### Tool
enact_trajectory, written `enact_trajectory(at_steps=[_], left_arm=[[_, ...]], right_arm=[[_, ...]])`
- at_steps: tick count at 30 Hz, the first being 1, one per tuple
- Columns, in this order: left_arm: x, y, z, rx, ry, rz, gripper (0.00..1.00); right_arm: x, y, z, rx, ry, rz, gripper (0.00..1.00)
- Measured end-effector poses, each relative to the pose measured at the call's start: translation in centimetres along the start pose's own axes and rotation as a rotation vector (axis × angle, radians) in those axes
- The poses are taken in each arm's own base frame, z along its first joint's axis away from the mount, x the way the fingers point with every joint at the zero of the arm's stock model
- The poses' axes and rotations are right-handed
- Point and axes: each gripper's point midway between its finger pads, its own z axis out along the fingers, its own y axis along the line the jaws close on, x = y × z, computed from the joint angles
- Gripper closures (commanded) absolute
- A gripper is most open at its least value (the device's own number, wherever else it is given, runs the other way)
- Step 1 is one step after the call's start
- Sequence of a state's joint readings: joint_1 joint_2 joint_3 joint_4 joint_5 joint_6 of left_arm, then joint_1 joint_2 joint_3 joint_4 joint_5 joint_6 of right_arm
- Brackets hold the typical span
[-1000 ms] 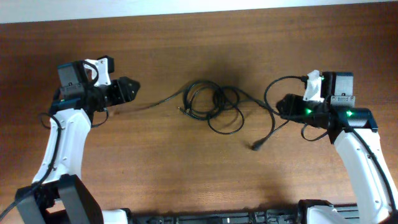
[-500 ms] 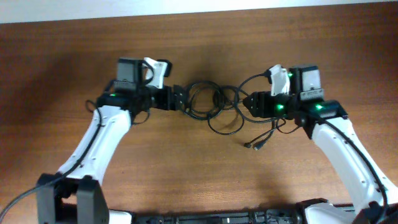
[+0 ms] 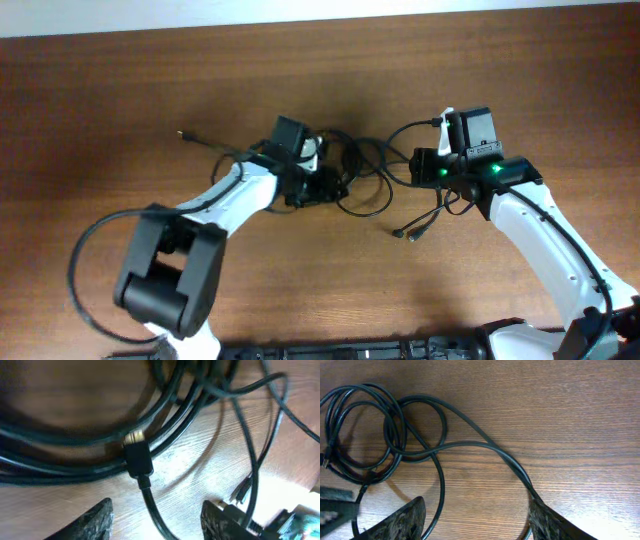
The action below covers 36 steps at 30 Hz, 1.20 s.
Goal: Untangle cables
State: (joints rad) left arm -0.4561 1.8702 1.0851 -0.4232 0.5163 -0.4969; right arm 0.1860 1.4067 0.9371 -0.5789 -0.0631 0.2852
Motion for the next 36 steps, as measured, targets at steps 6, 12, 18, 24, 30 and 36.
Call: enact_trajectory(at_steps=[6, 12, 18, 24, 30, 36], left_arm=[[1.9, -0.8, 1.9, -0.012, 0.059, -0.103, 0.62], [0.6, -2.2, 2.2, 0.031, 0.004, -0.098, 1.0], [0.5, 0.8, 1.0, -0.017, 0.031, -0.132, 1.0], [-2.2, 4.2, -5.3, -0.1, -0.097, -0.018, 1.0], [-3.3, 4.5, -15.2, -0.175, -0.303, 0.088, 0.97], [-1.3, 1.0, -20.8, -0.029, -0.383, 0.306, 0.85]], right_arm=[[0.4, -0.4, 0.0, 0.02, 0.016, 0.004, 0.33], [1.1, -0.6, 0.0, 0.028, 0.043, 0.006, 0.26], [1.3, -0.6, 0.0, 0.028, 0.05, 0.01, 0.1], [0.4, 1.4, 0.0, -0.083, 0.024, 0.004, 0.09], [-0.6, 2.8, -0.2, -0.156, -0.013, -0.004, 0.09], [-0.4, 2.9, 0.3, -0.166, 0.003, -0.003, 0.1]])
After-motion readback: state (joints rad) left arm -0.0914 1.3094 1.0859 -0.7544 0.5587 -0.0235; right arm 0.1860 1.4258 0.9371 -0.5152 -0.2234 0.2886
